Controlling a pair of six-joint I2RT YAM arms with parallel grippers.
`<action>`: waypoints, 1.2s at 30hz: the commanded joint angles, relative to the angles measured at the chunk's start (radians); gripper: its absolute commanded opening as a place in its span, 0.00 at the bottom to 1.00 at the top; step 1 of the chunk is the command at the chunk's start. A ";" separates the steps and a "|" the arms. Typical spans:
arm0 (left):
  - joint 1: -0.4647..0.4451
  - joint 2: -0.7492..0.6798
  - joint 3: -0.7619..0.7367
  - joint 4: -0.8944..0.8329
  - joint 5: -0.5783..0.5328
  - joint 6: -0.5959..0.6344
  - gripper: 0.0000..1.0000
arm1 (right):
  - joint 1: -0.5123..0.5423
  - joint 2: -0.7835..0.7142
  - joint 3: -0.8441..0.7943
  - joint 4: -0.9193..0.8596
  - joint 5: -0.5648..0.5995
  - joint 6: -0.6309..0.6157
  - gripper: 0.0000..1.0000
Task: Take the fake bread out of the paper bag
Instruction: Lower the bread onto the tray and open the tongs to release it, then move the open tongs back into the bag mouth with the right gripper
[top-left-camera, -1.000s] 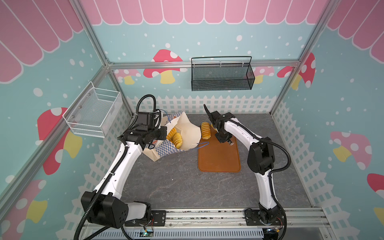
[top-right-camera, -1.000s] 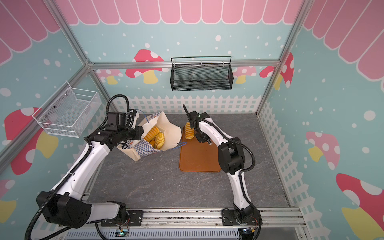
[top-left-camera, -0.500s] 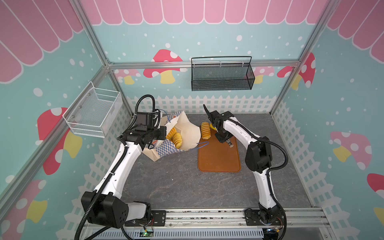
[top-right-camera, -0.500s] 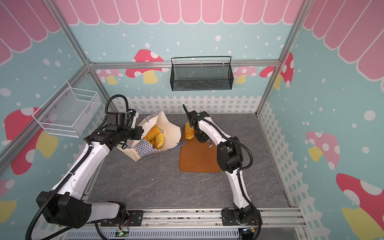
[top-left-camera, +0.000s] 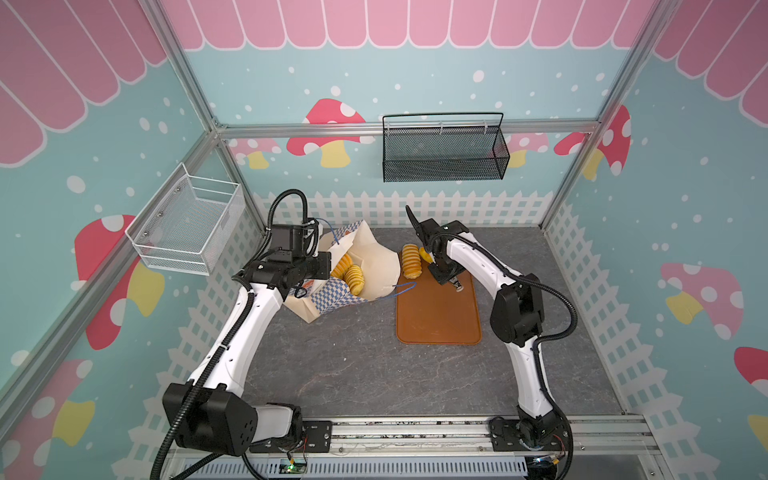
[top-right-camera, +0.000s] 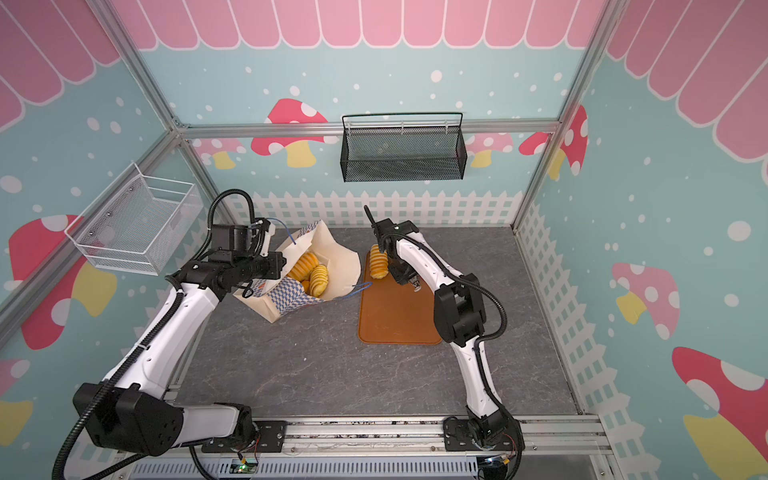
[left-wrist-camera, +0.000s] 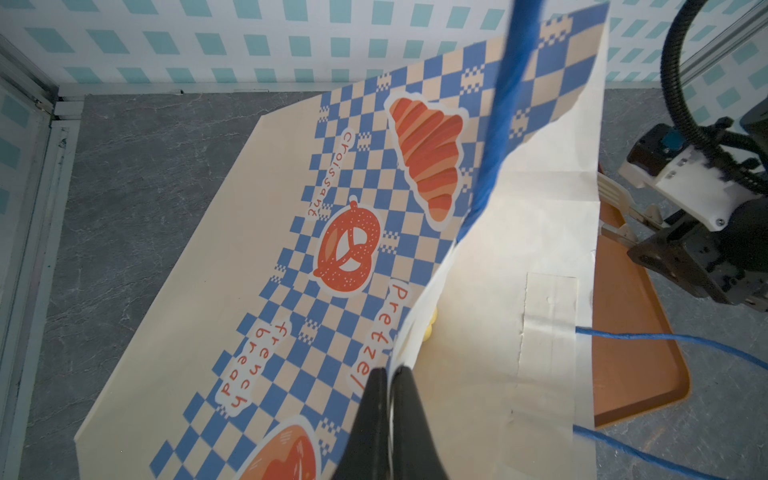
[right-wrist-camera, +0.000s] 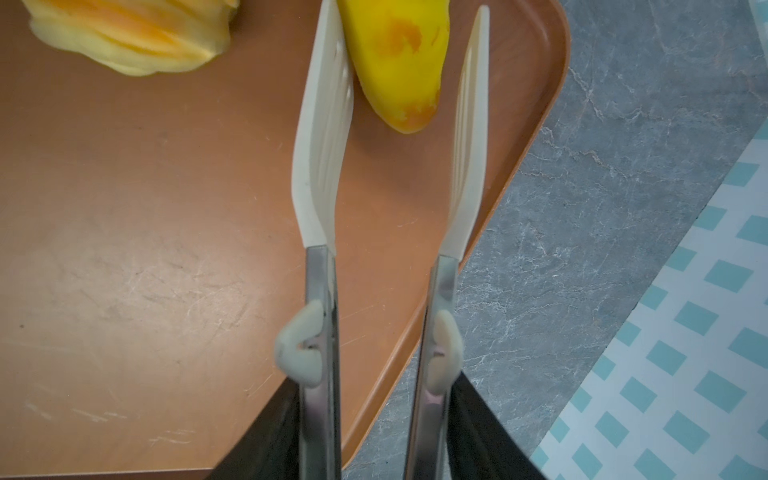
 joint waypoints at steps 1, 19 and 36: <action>0.015 -0.003 -0.020 -0.018 -0.001 0.012 0.00 | 0.009 -0.047 0.024 -0.036 -0.023 -0.003 0.52; 0.023 -0.018 -0.030 -0.008 -0.008 0.010 0.00 | 0.016 -0.138 -0.045 -0.037 -0.047 -0.008 0.50; 0.019 -0.039 0.019 -0.006 -0.086 0.076 0.00 | 0.020 -0.392 -0.206 0.108 -0.083 -0.044 0.49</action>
